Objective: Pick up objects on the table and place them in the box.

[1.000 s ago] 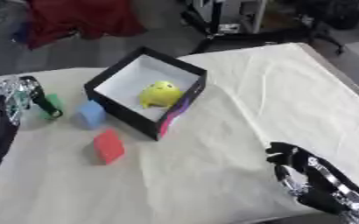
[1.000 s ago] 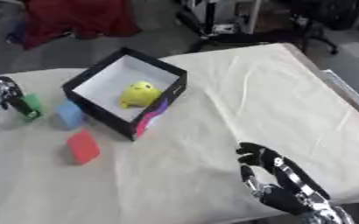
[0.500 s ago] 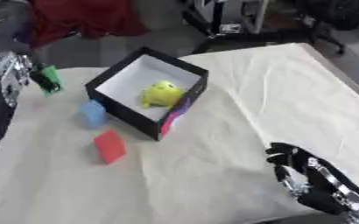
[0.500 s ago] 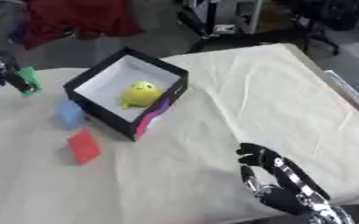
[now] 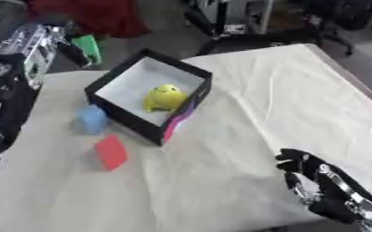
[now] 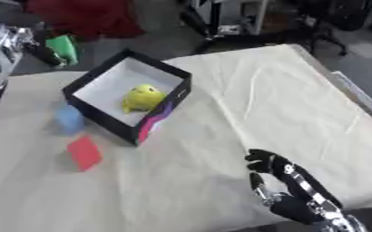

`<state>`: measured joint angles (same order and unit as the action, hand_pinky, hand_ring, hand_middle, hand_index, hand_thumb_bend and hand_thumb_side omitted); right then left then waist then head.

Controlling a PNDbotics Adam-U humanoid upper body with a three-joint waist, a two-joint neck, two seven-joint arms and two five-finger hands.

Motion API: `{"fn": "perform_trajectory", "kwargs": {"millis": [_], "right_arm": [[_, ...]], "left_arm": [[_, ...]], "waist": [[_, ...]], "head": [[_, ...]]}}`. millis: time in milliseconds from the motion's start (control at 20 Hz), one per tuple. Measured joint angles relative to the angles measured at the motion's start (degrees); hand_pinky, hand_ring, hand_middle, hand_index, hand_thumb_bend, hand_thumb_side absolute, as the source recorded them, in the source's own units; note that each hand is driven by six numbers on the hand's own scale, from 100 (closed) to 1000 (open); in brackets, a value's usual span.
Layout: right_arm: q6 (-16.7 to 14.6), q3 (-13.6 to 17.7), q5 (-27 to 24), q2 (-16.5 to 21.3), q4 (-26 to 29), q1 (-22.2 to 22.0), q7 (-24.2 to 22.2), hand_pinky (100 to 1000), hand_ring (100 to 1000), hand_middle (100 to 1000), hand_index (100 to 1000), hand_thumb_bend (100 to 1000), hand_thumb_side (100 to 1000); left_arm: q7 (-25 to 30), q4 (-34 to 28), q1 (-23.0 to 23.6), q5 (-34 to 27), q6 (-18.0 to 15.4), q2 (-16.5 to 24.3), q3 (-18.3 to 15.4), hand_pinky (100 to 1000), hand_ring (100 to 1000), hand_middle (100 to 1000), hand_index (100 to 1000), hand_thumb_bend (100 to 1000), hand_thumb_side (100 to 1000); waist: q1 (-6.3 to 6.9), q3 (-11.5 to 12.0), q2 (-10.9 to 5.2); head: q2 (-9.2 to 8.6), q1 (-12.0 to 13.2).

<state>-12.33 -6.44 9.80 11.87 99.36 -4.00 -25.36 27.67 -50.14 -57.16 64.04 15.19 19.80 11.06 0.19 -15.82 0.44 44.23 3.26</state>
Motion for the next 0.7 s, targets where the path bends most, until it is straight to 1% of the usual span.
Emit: {"fn": "perform_trajectory", "kwargs": {"millis": [50,100,150,250,400,500,700], "right_arm": [[-0.02,-0.05,-0.02,0.00,0.00,0.01,-0.11,856,793,803,909,100,471],[-0.03,-0.12,-0.03,0.00,0.00,0.02,-0.17,856,793,803,909,100,468],[-0.04,-0.16,-0.06,0.00,0.00,0.05,-0.20,856,793,803,909,100,468],[-0.02,-0.18,-0.09,0.00,0.00,0.26,-0.22,856,793,803,909,100,471],[0.03,-0.18,-0.14,0.00,0.00,0.43,-0.28,857,793,803,910,100,470],[0.05,-0.18,-0.20,0.00,0.00,0.43,-0.31,857,793,803,910,100,470],[0.06,-0.09,-0.22,0.00,-0.01,0.41,-0.31,857,793,803,909,100,474]], "left_arm": [[-0.11,0.45,0.38,-0.01,-0.14,-1.33,0.35,722,620,636,766,462,309],[-0.29,1.11,0.74,0.10,-0.24,-2.66,0.58,735,649,673,799,538,334],[-0.60,1.92,1.03,0.48,-0.16,-4.00,0.70,741,661,687,810,559,340],[-1.49,3.53,1.51,1.65,0.13,-6.02,0.70,761,701,731,838,649,365],[-2.67,5.57,1.84,3.19,0.71,-7.26,0.53,779,738,772,868,845,412],[-3.25,6.16,1.86,3.64,1.05,-7.27,0.18,775,738,774,872,901,444],[-4.38,5.01,1.60,3.03,1.31,-5.72,-0.31,760,712,755,865,912,468]], "waist": [[0.00,-0.21,0.00],[0.00,-0.34,0.00],[0.00,-0.37,0.00],[0.00,-0.39,0.00],[0.00,-0.39,0.00],[0.00,-0.37,0.00],[0.00,0.03,0.00]], "head": [[0.00,0.22],[0.00,0.33],[0.00,0.37],[0.00,0.35],[0.00,0.16],[0.00,0.10],[0.00,-0.29]]}}
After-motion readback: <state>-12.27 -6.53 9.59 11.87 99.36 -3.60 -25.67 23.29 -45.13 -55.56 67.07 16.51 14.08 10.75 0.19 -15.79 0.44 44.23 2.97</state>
